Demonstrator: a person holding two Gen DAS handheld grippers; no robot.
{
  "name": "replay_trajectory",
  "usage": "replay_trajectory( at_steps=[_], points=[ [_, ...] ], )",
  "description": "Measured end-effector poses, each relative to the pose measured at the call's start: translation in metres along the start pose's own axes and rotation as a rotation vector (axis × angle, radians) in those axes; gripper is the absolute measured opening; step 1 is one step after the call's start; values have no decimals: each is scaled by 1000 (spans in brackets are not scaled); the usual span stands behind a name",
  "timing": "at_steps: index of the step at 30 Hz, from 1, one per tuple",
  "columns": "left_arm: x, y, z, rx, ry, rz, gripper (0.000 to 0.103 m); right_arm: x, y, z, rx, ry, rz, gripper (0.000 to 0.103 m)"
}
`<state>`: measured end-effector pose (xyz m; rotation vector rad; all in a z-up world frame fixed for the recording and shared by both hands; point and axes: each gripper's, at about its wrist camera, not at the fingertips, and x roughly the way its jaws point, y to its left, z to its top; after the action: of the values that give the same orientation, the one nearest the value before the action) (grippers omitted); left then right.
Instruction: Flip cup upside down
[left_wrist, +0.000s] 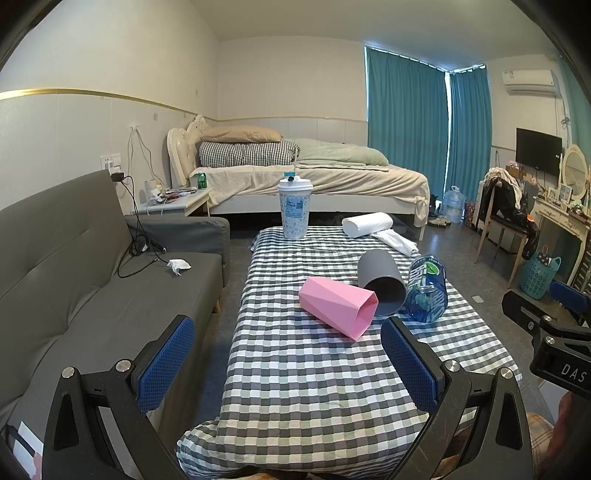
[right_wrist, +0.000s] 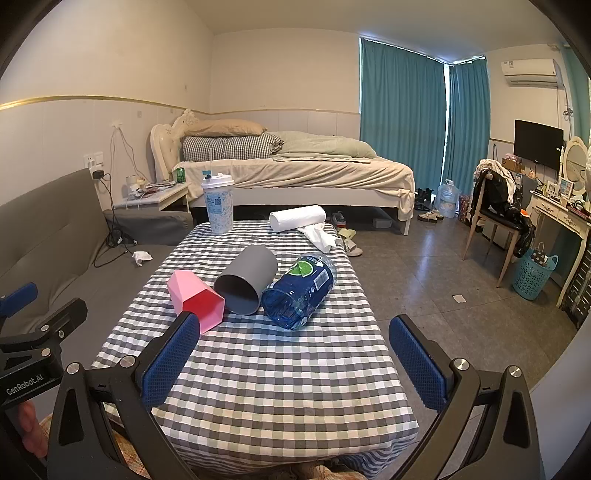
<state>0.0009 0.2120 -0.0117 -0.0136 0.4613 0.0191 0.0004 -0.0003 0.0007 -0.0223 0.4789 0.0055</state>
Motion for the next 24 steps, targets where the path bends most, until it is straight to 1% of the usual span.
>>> replay_trajectory(
  at_steps=[24],
  points=[
    [-1, 0, 0, 0, -2, 0, 103, -1, 1, 2, 1, -1, -1, 103]
  ],
)
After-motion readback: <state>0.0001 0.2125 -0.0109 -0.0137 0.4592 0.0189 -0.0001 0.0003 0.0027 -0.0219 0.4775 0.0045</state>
